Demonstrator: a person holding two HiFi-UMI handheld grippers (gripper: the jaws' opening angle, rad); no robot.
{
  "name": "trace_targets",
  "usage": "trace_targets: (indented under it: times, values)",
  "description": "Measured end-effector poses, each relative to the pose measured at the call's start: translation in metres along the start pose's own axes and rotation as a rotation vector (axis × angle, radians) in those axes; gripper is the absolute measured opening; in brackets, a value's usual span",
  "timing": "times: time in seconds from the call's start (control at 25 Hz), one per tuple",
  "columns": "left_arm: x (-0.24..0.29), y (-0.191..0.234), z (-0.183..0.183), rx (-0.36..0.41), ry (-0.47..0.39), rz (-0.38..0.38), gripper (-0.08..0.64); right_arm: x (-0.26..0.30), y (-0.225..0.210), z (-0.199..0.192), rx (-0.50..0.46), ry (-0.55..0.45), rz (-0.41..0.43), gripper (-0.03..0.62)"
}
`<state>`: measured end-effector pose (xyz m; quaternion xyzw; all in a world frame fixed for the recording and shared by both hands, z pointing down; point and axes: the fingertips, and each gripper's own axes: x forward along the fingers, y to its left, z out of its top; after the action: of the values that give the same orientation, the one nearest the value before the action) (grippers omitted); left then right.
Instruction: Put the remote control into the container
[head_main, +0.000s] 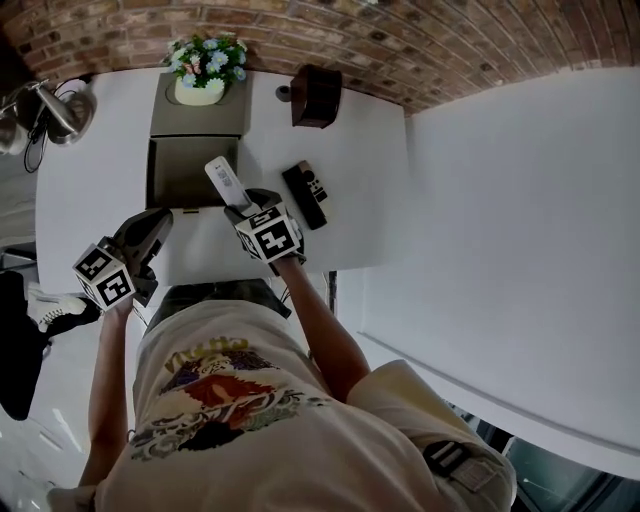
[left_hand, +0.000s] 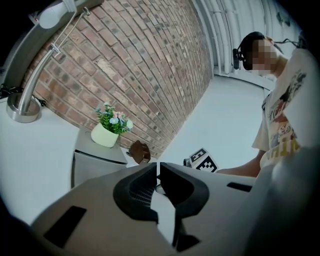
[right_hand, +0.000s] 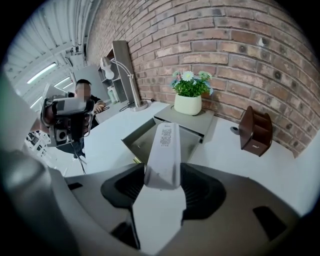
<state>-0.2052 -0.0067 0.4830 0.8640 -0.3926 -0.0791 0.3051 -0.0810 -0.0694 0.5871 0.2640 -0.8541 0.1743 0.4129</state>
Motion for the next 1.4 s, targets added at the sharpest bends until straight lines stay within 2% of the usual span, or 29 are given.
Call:
trace_targets:
  times: [0.44,0.8,1.4]
  values:
    - [-0.024,0.021,0.0,-0.04,-0.044,0.092,0.005,0.037,0.02,0.027,-0.1,0.033,0.092,0.232]
    - [-0.036,0.031,-0.006,-0.07,-0.082,0.152,0.005,0.072,0.027,0.024,-0.164,0.093,0.164,0.224]
    - [-0.058,0.04,-0.017,-0.129,-0.145,0.26,0.005,0.099,0.048,0.043,-0.286,0.104,0.287,0.224]
